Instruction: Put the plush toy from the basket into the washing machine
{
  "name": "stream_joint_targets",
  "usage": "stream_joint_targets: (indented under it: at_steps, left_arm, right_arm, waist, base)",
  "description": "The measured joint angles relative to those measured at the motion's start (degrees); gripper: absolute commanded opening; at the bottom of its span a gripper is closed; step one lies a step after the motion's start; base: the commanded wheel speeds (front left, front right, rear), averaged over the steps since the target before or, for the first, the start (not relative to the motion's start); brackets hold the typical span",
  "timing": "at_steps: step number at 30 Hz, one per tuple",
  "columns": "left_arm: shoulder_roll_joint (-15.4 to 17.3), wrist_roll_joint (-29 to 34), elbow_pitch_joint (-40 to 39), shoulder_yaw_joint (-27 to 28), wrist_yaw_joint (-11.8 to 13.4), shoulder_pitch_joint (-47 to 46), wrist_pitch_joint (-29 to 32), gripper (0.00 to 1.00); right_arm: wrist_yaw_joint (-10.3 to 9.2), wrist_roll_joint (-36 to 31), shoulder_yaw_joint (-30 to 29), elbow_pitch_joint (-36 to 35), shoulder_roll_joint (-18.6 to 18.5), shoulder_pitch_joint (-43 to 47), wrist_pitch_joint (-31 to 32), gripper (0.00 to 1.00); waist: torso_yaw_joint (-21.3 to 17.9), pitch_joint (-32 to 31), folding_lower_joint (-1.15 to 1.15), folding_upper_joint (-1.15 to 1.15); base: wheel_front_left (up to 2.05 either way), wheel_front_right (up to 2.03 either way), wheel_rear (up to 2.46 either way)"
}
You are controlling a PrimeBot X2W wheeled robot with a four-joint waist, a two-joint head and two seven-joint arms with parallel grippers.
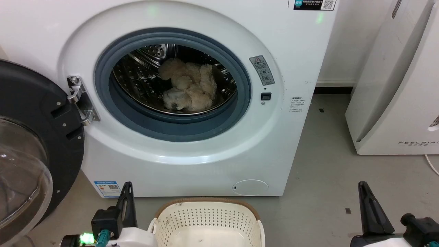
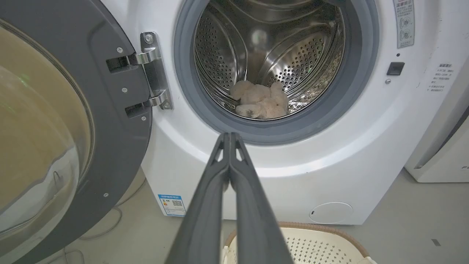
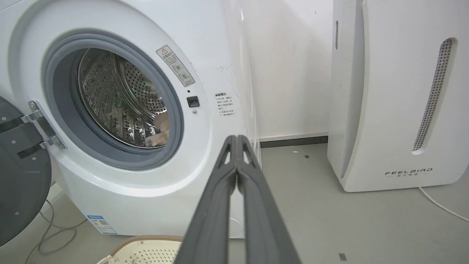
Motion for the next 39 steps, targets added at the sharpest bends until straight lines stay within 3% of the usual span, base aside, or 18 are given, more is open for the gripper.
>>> stream_joint_targets:
  at_steps: [39]
  left_arm:
    - [0.0, 0.6, -4.1, 0.4, -2.0, 0.0, 4.5, 0.00]
  right_arm:
    - [0.00, -4.2, 0.8, -0.8, 0.0, -1.3, 4.4, 0.00]
  waist:
    - [-0.1, 0.5, 0.01, 0.00]
  base:
    - [0.00, 0.00, 0.00]
